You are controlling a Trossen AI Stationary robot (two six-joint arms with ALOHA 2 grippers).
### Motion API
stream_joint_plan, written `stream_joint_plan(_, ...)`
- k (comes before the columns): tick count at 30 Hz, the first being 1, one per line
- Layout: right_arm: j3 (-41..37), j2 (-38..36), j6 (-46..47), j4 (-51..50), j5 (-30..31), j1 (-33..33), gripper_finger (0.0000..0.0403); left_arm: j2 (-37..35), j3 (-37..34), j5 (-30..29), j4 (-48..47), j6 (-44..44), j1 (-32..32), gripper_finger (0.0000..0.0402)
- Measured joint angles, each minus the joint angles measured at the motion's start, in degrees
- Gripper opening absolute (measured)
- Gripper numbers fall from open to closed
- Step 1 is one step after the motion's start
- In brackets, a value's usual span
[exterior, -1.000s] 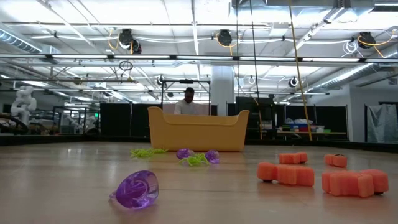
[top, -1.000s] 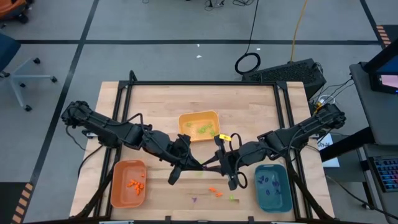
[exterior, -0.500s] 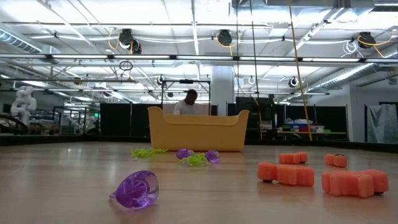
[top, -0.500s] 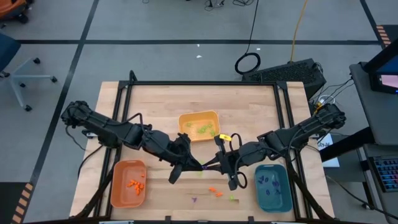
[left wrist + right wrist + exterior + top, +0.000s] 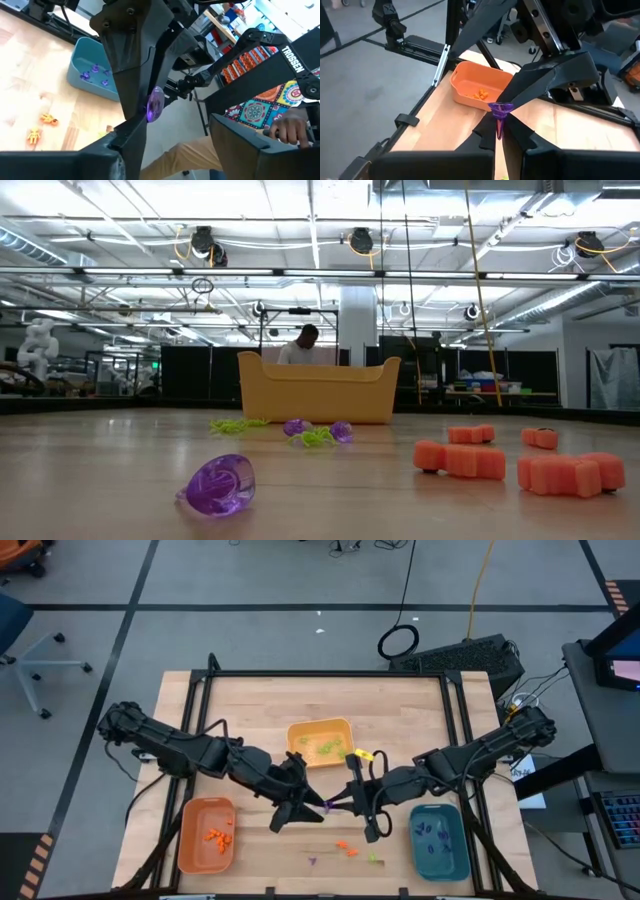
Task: Sort Halloween decoration
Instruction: Put the violet witch hat toy into the blue bin
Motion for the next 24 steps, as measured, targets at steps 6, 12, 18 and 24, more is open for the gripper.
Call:
stream_joint_plan(6,0.0,-0.14,3.38,0.3,-0.24,0.38,0.0,-0.39,0.0,1.56,-0.3,-1.58,0.04,0.0227)
stream_joint_plan(12,0.07,-0.32,4.82,1.27,-0.86,0.49,0.0,-0.41,-0.07,4.8,-0.17,-4.59,0.17,0.0228)
stream_joint_plan(18,0.07,-0.32,6.23,1.04,-0.6,0.15,0.0,-0.41,-0.07,5.2,0.0,-4.58,0.2,0.0228)
stream_joint_plan(24,0.07,-1.01,11.56,-0.19,-1.96,0.46,0.0,-1.59,-0.11,5.2,-0.26,-4.54,0.44,0.0228)
